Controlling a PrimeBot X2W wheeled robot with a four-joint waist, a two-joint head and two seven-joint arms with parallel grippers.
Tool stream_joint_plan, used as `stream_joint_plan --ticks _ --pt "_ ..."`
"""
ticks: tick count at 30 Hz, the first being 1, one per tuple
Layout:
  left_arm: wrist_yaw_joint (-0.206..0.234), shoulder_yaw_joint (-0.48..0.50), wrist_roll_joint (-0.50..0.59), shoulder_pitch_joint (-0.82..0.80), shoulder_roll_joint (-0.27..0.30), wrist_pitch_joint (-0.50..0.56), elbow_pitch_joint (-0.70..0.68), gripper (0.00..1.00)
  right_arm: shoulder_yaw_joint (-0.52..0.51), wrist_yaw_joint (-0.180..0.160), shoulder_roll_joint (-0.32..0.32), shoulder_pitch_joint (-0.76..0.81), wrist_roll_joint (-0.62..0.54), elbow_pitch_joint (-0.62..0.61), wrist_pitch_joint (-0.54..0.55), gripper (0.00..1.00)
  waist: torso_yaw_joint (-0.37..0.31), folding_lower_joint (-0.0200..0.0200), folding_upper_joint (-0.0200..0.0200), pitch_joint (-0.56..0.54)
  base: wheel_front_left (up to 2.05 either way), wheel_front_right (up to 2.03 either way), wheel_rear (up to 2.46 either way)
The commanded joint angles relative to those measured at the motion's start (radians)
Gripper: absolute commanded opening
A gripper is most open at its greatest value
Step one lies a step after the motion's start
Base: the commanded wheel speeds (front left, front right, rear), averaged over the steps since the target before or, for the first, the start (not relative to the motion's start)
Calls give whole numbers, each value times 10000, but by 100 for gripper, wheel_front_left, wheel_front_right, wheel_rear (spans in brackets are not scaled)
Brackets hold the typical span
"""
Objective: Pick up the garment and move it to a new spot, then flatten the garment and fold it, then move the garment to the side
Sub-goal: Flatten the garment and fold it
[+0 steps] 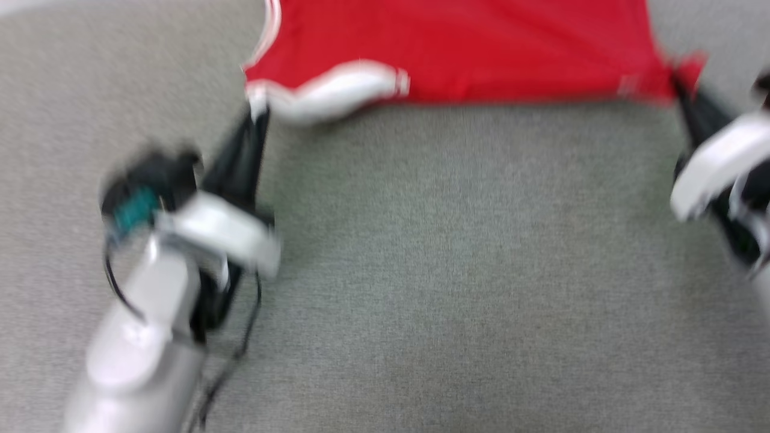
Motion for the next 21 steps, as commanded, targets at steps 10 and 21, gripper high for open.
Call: stream_joint_plan --ticks 10,21 --pt "-263 -369 -792 3688 1143 734 -937 0 489 -7 -664 3042 1428 -875 138 0 192 2 0 -1945 0 0 0" --pt "47 -550 -1492 6637 2363 2142 -3344 0 376 -7 -1325 5711 2803 -2516 1419 0 -72 2 0 -2888 0 0 0"
